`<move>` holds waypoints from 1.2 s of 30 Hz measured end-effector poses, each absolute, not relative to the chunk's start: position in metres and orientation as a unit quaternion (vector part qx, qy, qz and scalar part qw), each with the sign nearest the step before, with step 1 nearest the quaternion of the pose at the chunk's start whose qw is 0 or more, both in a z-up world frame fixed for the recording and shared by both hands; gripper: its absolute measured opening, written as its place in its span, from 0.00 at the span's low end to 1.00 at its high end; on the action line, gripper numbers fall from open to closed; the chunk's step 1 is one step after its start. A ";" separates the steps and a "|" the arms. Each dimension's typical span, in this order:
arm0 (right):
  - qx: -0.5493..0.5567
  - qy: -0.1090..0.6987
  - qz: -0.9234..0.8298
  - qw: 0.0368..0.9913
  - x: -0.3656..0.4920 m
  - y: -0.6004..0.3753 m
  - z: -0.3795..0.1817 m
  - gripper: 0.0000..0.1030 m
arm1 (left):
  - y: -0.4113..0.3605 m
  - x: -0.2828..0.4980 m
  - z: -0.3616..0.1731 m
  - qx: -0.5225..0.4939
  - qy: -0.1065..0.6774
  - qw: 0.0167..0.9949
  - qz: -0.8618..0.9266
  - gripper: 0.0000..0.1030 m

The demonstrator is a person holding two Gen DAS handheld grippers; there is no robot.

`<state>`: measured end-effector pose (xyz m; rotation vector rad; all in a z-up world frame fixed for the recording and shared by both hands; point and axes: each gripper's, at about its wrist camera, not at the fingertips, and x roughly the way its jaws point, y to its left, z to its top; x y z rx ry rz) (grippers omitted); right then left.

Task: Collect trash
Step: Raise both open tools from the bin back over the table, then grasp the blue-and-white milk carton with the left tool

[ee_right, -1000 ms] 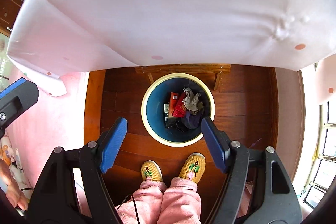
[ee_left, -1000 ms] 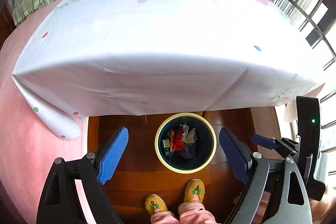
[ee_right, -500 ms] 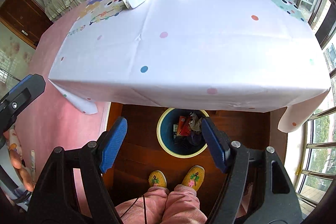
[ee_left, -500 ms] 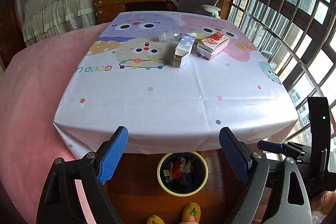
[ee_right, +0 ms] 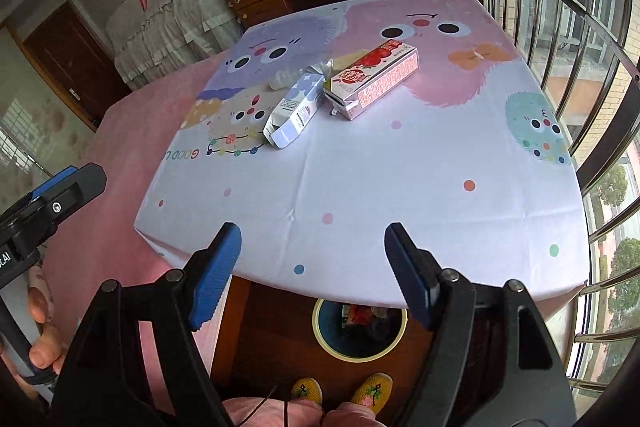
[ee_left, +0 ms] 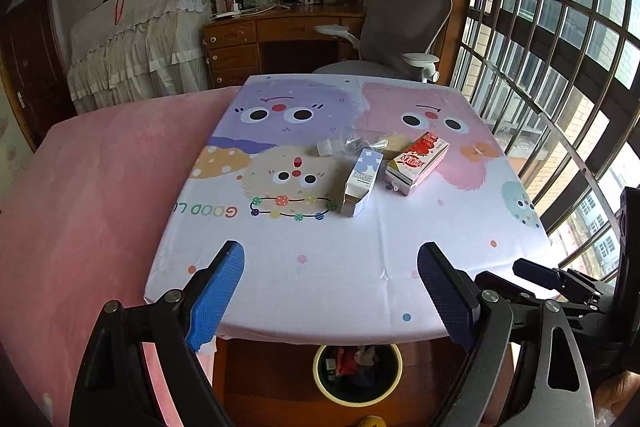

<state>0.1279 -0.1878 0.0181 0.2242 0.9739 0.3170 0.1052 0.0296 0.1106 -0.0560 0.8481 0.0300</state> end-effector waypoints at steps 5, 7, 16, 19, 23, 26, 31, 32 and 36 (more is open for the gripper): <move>0.103 0.442 0.149 0.879 0.143 -0.199 0.030 0.70 | 0.028 0.129 0.117 -0.027 0.411 0.911 0.033 0.87; 0.105 0.441 0.143 0.880 0.150 -0.205 0.031 0.70 | 0.028 0.141 0.114 -0.030 0.421 0.906 0.023 0.87; 0.118 0.453 0.083 0.880 0.189 -0.217 0.025 0.70 | 0.027 0.215 0.067 -0.022 0.476 0.879 -0.028 0.87; 0.129 0.457 0.059 0.878 0.205 -0.213 0.021 0.71 | 0.030 0.250 0.045 -0.028 0.512 0.857 -0.053 0.87; 0.149 0.471 0.036 0.869 0.231 -0.207 0.009 0.72 | 0.036 0.296 0.016 -0.029 0.555 0.827 -0.079 0.86; 0.158 0.484 0.019 0.860 0.251 -0.201 -0.004 0.72 | 0.032 0.326 -0.002 -0.012 0.574 0.813 -0.097 0.86; 0.160 0.498 -0.006 0.852 0.281 -0.189 -0.021 0.72 | 0.018 0.374 -0.026 0.002 0.588 0.798 -0.129 0.85; 0.161 0.499 -0.010 0.851 0.285 -0.187 -0.023 0.72 | 0.015 0.383 -0.031 0.007 0.591 0.796 -0.130 0.80; 0.172 0.502 -0.022 0.847 0.304 -0.183 -0.028 0.72 | -0.001 0.412 -0.050 0.034 0.602 0.784 -0.149 0.67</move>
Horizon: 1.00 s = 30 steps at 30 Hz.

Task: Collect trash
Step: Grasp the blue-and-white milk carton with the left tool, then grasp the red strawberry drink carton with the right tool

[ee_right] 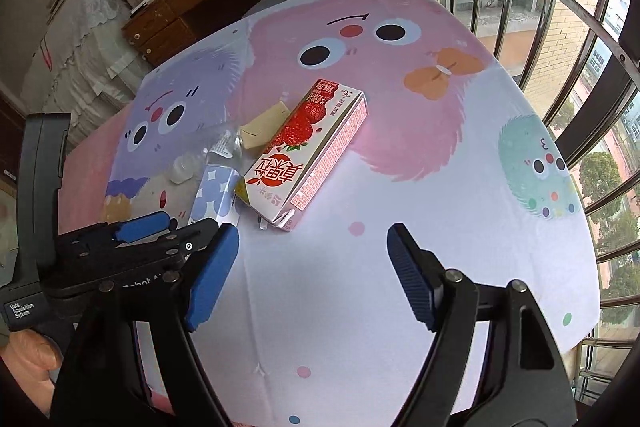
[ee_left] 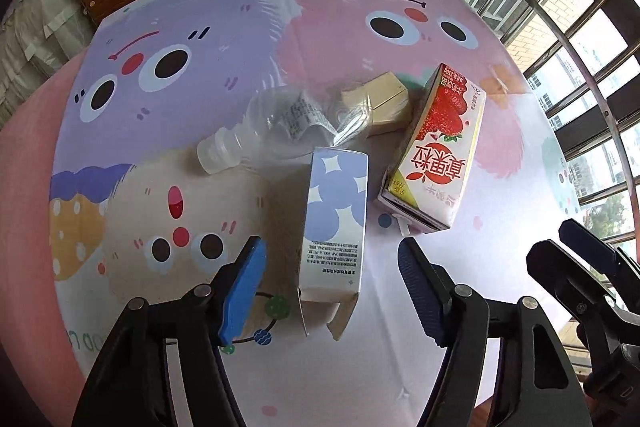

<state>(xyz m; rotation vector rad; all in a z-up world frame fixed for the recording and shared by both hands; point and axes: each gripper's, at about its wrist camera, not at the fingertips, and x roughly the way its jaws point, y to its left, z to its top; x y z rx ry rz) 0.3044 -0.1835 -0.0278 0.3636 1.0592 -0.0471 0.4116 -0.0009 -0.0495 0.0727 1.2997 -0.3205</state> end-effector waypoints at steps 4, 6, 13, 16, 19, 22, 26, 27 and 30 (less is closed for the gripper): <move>0.190 0.510 -0.034 0.838 0.325 -0.180 -0.034 0.72 | -0.006 0.430 -0.064 0.040 0.613 0.771 -0.166 0.60; 0.200 0.514 -0.039 0.833 0.335 -0.177 -0.038 0.72 | -0.006 0.436 -0.071 0.044 0.622 0.762 -0.174 0.48; 0.232 0.526 -0.061 0.816 0.373 -0.168 -0.058 0.67 | 0.016 0.451 -0.077 0.040 0.623 0.757 -0.195 0.35; 0.231 0.542 -0.072 0.805 0.392 -0.161 -0.068 0.67 | 0.029 0.456 -0.073 0.039 0.617 0.760 -0.199 0.35; 0.229 0.555 -0.088 0.795 0.408 -0.155 -0.081 0.66 | 0.039 0.461 -0.070 0.039 0.614 0.762 -0.201 0.35; 0.218 0.566 -0.113 0.787 0.421 -0.151 -0.092 0.66 | 0.045 0.460 -0.067 0.042 0.611 0.763 -0.206 0.35; 0.209 0.588 -0.139 0.769 0.436 -0.148 -0.110 0.61 | 0.051 0.458 -0.063 0.042 0.610 0.763 -0.210 0.35; 0.211 0.585 -0.141 0.770 0.437 -0.148 -0.111 0.61 | 0.052 0.457 -0.062 0.042 0.610 0.763 -0.212 0.35; 0.218 0.579 -0.142 0.773 0.436 -0.149 -0.113 0.57 | 0.051 0.447 -0.059 0.046 0.606 0.765 -0.213 0.35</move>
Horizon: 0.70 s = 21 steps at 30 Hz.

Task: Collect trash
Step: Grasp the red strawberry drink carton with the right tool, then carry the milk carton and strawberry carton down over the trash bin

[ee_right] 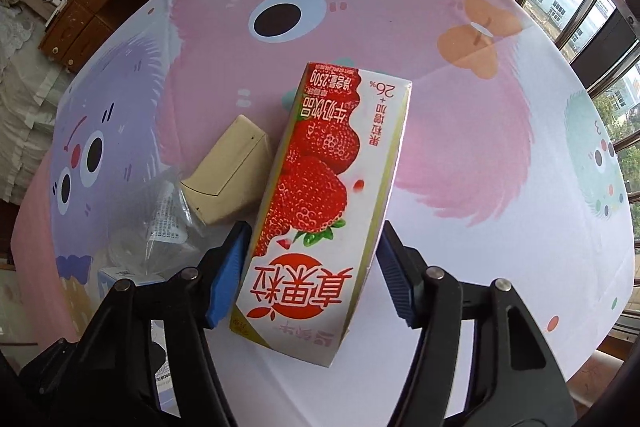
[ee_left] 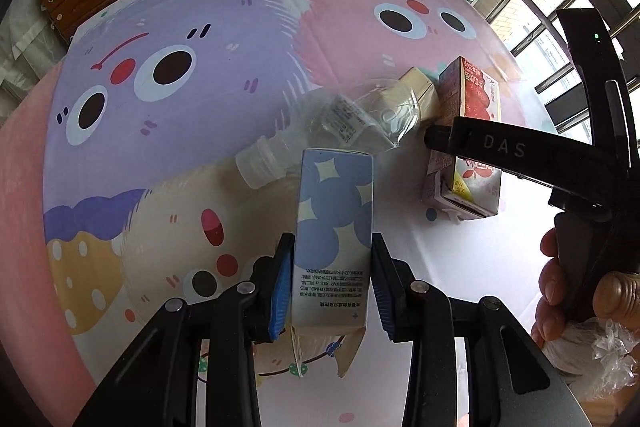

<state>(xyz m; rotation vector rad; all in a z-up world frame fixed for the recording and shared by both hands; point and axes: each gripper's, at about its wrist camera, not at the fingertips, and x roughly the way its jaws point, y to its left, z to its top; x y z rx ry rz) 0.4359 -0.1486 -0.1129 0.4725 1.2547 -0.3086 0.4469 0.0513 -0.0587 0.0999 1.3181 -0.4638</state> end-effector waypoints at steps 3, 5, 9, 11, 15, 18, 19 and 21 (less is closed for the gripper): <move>0.237 0.574 -0.136 0.772 0.426 -0.154 -0.112 0.51 | 0.049 0.436 -0.054 0.050 0.604 0.766 -0.214 0.35; 0.247 0.572 -0.125 0.772 0.416 -0.156 -0.110 0.49 | 0.047 0.429 -0.051 0.054 0.604 0.766 -0.215 0.35; 0.251 0.567 -0.097 0.778 0.390 -0.160 -0.099 0.48 | 0.045 0.411 -0.044 0.061 0.601 0.768 -0.212 0.35; 0.242 0.568 -0.080 0.783 0.375 -0.161 -0.092 0.48 | 0.044 0.399 -0.040 0.064 0.599 0.770 -0.209 0.35; 0.227 0.567 -0.045 0.790 0.342 -0.164 -0.078 0.48 | 0.039 0.374 -0.030 0.064 0.594 0.778 -0.195 0.35; 0.217 0.568 -0.021 0.794 0.306 -0.173 -0.066 0.48 | 0.035 0.351 -0.019 0.055 0.588 0.787 -0.180 0.35; 0.215 0.567 -0.012 0.795 0.296 -0.175 -0.062 0.48 | 0.033 0.343 -0.016 0.051 0.585 0.790 -0.176 0.35; 0.206 0.565 0.008 0.799 0.274 -0.181 -0.054 0.48 | 0.027 0.324 -0.009 0.047 0.581 0.795 -0.166 0.35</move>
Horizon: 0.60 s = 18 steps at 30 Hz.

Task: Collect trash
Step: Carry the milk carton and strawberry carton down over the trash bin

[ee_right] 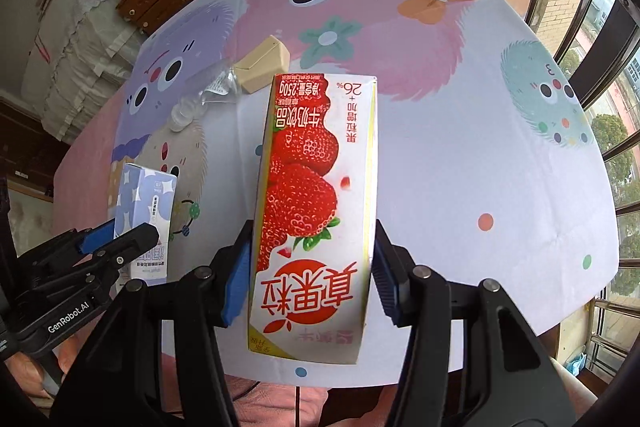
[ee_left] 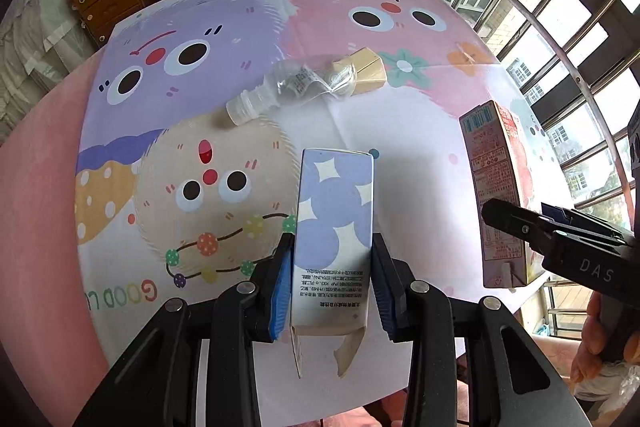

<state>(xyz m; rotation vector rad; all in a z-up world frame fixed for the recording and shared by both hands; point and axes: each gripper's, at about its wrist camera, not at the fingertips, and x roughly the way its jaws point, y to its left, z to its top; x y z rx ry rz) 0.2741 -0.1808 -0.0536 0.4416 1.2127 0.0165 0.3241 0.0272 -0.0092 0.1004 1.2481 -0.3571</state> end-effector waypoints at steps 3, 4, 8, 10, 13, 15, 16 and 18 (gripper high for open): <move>0.195 0.558 0.036 0.806 0.241 -0.189 -0.040 0.48 | 0.016 0.297 -0.004 0.038 0.579 0.801 -0.151 0.35; 0.192 0.555 0.045 0.808 0.230 -0.191 -0.035 0.48 | 0.012 0.287 -0.003 0.036 0.578 0.802 -0.145 0.35; 0.178 0.544 0.081 0.816 0.183 -0.207 -0.019 0.48 | -0.008 0.242 0.007 0.026 0.569 0.812 -0.129 0.35; 0.169 0.542 0.096 0.818 0.161 -0.212 -0.013 0.48 | -0.016 0.220 0.012 0.016 0.565 0.816 -0.119 0.35; 0.157 0.540 0.119 0.818 0.126 -0.220 -0.005 0.48 | -0.026 0.185 0.018 0.000 0.560 0.822 -0.104 0.35; 0.150 0.541 0.135 0.817 0.104 -0.223 -0.004 0.48 | -0.030 0.160 0.019 -0.007 0.558 0.825 -0.095 0.35; 0.146 0.542 0.141 0.815 0.093 -0.224 -0.005 0.48 | -0.031 0.148 0.018 -0.008 0.558 0.825 -0.089 0.35; 0.143 0.548 0.150 0.810 0.076 -0.226 -0.010 0.48 | -0.034 0.127 0.013 -0.008 0.565 0.821 -0.080 0.35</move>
